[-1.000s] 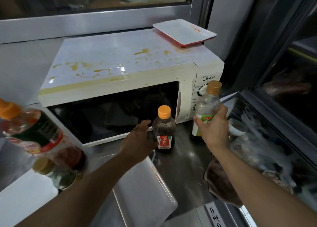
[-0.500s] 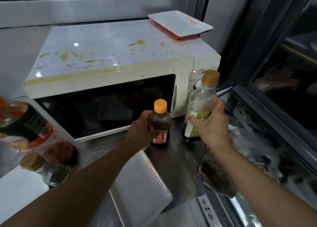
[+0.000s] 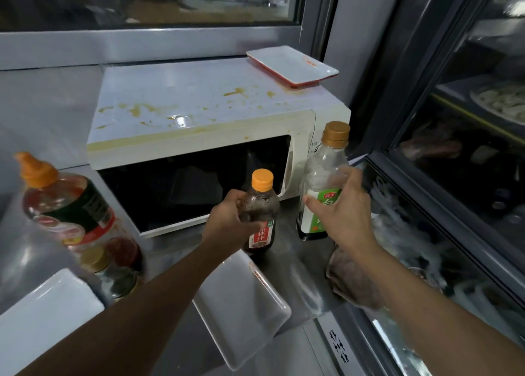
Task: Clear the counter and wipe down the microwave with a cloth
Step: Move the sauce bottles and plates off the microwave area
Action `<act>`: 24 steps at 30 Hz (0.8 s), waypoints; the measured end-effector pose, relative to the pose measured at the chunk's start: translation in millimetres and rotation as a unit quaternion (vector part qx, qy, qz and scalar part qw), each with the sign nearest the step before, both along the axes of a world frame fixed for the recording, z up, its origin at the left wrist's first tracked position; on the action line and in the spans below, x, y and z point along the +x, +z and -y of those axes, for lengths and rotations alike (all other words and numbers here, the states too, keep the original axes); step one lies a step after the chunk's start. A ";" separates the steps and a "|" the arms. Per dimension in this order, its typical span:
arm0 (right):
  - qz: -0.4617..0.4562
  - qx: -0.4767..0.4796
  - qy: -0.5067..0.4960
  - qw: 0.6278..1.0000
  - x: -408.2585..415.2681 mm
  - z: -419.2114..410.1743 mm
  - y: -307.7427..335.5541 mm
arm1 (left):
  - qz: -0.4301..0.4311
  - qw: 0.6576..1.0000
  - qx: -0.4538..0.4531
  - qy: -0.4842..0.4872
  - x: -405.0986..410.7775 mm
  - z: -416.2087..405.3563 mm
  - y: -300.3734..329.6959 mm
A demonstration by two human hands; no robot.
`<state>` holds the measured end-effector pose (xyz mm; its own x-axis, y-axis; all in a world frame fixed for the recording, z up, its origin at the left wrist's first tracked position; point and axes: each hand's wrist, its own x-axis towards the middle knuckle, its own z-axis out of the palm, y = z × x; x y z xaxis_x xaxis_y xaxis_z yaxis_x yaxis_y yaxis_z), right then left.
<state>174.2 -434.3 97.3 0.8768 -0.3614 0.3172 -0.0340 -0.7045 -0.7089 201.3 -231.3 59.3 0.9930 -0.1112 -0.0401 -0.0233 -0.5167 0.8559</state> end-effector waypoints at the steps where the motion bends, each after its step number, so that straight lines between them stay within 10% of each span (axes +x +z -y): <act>1: -0.002 -0.003 0.002 1.000 -5.0 -4.5 5.7 | 0.004 1.000 -0.008 0.002 -4.3 -3.8 6.7; 24: -0.008 -0.013 0.234 0.972 -117.1 -165.3 96.7 | 0.104 0.954 0.064 0.275 -212.8 -161.4 126.9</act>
<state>57.1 -268.9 193.9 0.9479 0.0868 0.3066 0.2848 -0.6625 -0.6928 -11.5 -69.9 186.1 0.8878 0.4212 0.1855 0.1193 -0.5999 0.7912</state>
